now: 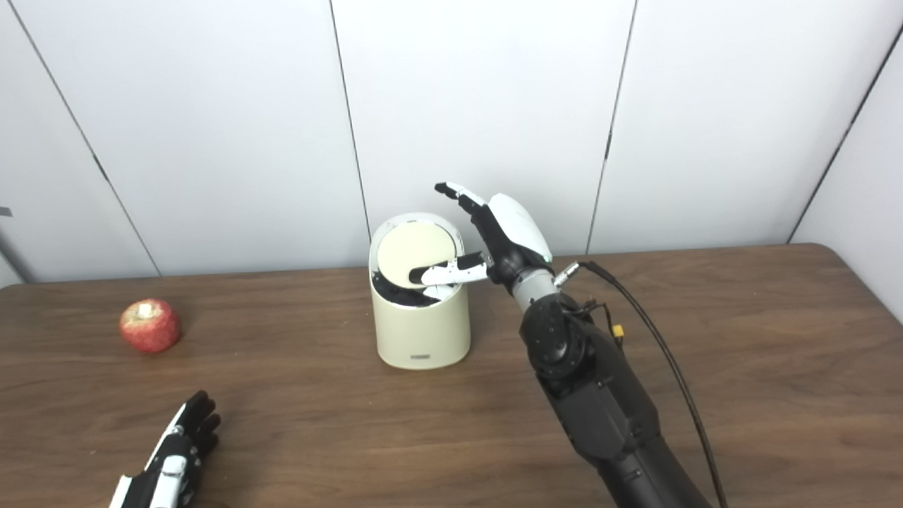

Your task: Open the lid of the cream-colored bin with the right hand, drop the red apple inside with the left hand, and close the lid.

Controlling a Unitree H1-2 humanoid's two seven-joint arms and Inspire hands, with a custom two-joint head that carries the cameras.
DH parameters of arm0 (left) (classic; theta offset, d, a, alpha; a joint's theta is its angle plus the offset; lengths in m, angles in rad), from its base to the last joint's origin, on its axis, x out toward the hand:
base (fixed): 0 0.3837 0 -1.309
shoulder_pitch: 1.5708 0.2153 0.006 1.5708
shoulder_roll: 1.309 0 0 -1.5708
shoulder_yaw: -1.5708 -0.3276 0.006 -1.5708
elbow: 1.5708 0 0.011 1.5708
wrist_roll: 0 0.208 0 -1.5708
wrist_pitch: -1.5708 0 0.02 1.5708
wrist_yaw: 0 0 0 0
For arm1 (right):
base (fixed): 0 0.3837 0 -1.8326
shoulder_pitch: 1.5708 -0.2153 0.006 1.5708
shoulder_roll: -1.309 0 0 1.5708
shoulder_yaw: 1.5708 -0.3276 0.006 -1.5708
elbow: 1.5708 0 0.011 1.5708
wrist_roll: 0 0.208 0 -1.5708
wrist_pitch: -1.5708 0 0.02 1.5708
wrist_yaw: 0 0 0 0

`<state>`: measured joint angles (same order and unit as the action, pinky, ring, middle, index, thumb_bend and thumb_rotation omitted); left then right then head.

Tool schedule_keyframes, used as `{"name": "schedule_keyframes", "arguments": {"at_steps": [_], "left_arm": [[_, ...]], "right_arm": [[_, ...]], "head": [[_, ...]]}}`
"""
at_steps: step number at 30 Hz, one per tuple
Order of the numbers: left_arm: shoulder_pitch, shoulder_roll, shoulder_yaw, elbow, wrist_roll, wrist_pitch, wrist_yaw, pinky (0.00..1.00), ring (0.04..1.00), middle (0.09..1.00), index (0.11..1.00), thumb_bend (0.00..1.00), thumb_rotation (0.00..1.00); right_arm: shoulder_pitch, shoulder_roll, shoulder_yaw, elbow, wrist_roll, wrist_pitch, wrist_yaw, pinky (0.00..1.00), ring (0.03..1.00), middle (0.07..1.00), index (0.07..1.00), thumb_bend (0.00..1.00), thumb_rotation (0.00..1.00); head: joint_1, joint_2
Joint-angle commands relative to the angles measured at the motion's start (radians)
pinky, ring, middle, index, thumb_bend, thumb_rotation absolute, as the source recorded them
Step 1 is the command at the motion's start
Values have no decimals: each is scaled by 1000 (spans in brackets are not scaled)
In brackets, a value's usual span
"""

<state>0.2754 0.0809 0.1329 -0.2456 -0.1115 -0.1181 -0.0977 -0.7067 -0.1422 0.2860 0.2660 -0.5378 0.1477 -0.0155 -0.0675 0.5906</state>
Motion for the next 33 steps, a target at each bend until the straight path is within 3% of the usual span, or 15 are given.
{"name": "schedule_keyframes", "arguments": {"at_steps": [1, 7, 10, 14, 16, 18, 23, 28, 30, 33], "left_arm": [[132, -6, -16, -42, -10, -18, -10, 980, 963, 969, 987, 393, 889], [133, -12, -16, -48, -15, -12, -5, 977, 964, 968, 982, 396, 872], [134, -12, -16, -53, -19, -8, -5, 971, 961, 962, 982, 388, 888], [133, -11, -17, -54, -18, -4, -6, 987, 964, 965, 980, 399, 865], [133, -10, -17, -56, -12, 4, -4, 972, 959, 962, 974, 414, 864], [133, -10, -18, -60, -10, 10, -3, 966, 954, 960, 973, 400, 873], [134, -12, -19, -66, -8, 19, -1, 962, 947, 955, 963, 396, 884], [133, -10, -20, -64, -4, 17, -2, 964, 950, 957, 968, 393, 901], [133, -11, -19, -63, -7, 17, -2, 968, 953, 960, 972, 373, 904], [133, -10, -18, -63, -4, 23, 0, 961, 948, 951, 963, 389, 908]], "right_arm": [[-45, -14, 20, -16, -50, -21, -7, 820, 882, 894, 871, 936, 199], [-48, -19, 25, -24, -58, -19, -13, 820, 884, 900, 874, 953, 78], [-45, -15, 12, -27, -35, -26, -11, 825, 886, 899, 873, 944, 139], [-36, 10, -36, -53, 30, 3, -1, 799, 875, 896, 870, 837, 320], [-25, 13, -45, -64, 43, -14, -4, 740, 854, 893, 867, 773, 428], [-12, 16, -51, -71, 57, -30, -5, 733, 851, 888, 864, 741, 473], [39, 42, -98, -131, 137, 28, 32, 706, 824, 875, 859, 631, 649], [101, 50, -140, -214, 232, 76, 84, 813, 879, 898, 875, 537, 766], [131, 36, -139, -250, 231, 73, 94, 823, 890, 908, 889, 500, 862], [190, 26, -154, -323, 244, 82, 101, 827, 881, 899, 884, 517, 880]], "head": [[0, 2], [3, 7], [3, 7], [4, 10], [5, 11], [7, 13], [9, 12], [9, 12], [9, 12], [9, 12]]}}
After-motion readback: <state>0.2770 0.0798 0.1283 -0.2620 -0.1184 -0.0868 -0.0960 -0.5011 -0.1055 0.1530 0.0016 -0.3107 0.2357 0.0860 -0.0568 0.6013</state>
